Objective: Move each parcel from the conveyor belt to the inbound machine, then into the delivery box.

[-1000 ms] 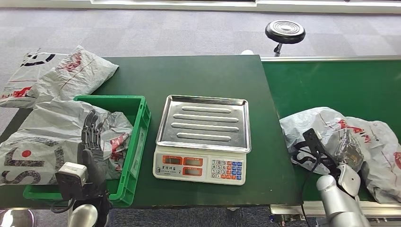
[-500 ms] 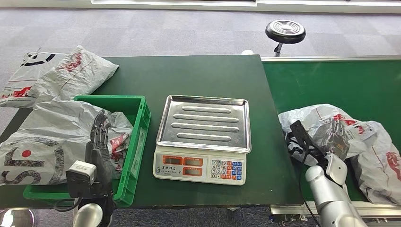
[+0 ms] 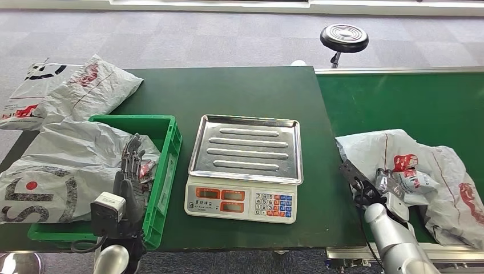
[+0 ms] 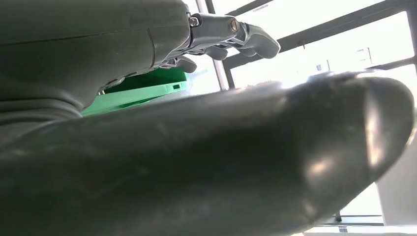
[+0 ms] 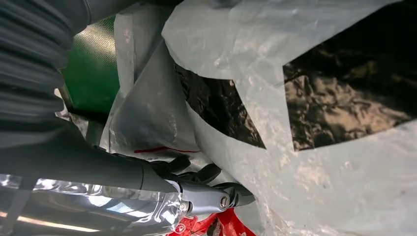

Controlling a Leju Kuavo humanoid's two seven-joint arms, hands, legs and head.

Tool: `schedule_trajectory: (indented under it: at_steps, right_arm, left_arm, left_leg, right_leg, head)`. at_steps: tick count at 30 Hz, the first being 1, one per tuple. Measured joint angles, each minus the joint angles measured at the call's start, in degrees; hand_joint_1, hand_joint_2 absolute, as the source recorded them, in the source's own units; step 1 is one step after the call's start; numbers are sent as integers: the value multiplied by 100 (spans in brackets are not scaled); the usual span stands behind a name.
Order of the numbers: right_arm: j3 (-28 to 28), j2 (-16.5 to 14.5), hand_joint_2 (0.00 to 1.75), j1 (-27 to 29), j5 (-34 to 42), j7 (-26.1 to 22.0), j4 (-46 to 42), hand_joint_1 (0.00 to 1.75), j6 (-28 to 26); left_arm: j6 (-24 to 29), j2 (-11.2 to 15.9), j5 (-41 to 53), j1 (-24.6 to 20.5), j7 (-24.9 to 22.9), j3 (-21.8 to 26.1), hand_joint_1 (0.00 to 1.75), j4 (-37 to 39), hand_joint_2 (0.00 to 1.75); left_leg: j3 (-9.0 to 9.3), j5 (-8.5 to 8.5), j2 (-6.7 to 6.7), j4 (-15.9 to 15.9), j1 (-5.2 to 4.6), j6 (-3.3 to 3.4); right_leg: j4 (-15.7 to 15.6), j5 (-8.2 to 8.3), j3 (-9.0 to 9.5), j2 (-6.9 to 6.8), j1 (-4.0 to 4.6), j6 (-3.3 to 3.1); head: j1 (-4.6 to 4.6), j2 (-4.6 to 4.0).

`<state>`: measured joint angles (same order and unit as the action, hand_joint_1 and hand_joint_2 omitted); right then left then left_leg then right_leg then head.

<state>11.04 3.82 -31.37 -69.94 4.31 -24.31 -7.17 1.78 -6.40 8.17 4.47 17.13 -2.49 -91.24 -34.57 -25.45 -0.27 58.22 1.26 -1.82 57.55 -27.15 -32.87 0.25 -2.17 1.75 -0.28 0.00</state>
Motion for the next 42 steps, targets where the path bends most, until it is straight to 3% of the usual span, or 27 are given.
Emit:
schedule_trajectory:
  at_steps: [5, 6, 9, 10, 14, 18, 23, 27, 34, 42]
  right_arm:
    - [0, 1, 175, 2, 11, 0, 29, 0, 15]
    - [0, 1, 175, 2, 11, 0, 34, 12, 15]
    - [0, 1, 175, 3, 6, 28, 44, 143, 55]
    - [0, 3, 175, 4, 1, 54, 46, 175, 89]
    - [-2, 15, 175, 23, -51, 122, 48, 175, 106]
    - [-33, 16, 175, 48, -79, 55, 36, 175, -247]
    - [-70, 9, 175, 196, 47, -338, -296, 175, -1363]
    - [-102, -4, 175, 544, -78, -452, -1341, 175, -2112]
    - [-221, -10, 175, 1177, -358, -419, -3315, 175, -2141]
    - [-307, -10, 175, 1399, -414, -401, -4067, 175, -2146]
  left_arm:
    - [-1, 15, -31, -5, -2, -30, 0, 31, 0]
    - [-1, 17, -34, -5, -2, -31, 0, 33, 0]
    - [-11, 21, -41, -7, -17, -33, 0, 34, 0]
    - [-22, 21, -46, -8, -35, -34, 0, 34, 0]
    - [-75, 21, -67, -12, -108, -43, 0, 42, 0]
    - [-89, 21, -70, 30, -133, -44, 0, 8, 0]
    - [-88, 21, -93, 179, -102, -44, 0, -137, 0]
    - [-79, 15, -127, 273, -18, -42, 0, -224, 0]
    - [-16, -2, -104, 314, 77, -42, 0, -318, 0]
    - [-7, -13, -61, 342, 103, -42, 0, -365, 0]
  left_leg:
    - [0, 0, 0, 0, 0, 0]
    - [0, 0, 0, 0, 0, 0]
    - [1, 0, 0, 0, 0, 0]
    - [1, 0, 0, 0, 0, 0]
    - [1, 0, 0, 1, 0, 0]
    - [0, 0, 0, 1, 0, 0]
    - [-3, 0, -2, 0, 0, 0]
    - [-6, 0, -4, 0, 0, 0]
    - [-8, -1, -6, -1, 0, 0]
    - [-7, 1, -6, 0, 0, 2]
  right_leg:
    - [0, 0, 1, 0, 0, 0]
    - [0, 0, 1, 0, 0, 0]
    - [0, 0, 1, 0, 0, 0]
    - [0, 0, 2, -1, 0, 0]
    - [0, 0, 2, 0, 0, 0]
    - [0, 0, 4, 0, 0, 0]
    - [0, 0, 4, -5, 0, 0]
    - [1, -1, 3, -7, 0, 0]
    - [0, -2, -1, -6, 0, 0]
    - [0, 0, 2, -7, 0, 1]
  head:
    - [0, 0]
    - [0, 0]
    - [0, 0]
    - [0, 0]
    - [0, 0]
    - [0, 0]
    - [0, 0]
    - [0, 0]
    - [0, 0]
    - [0, 0]
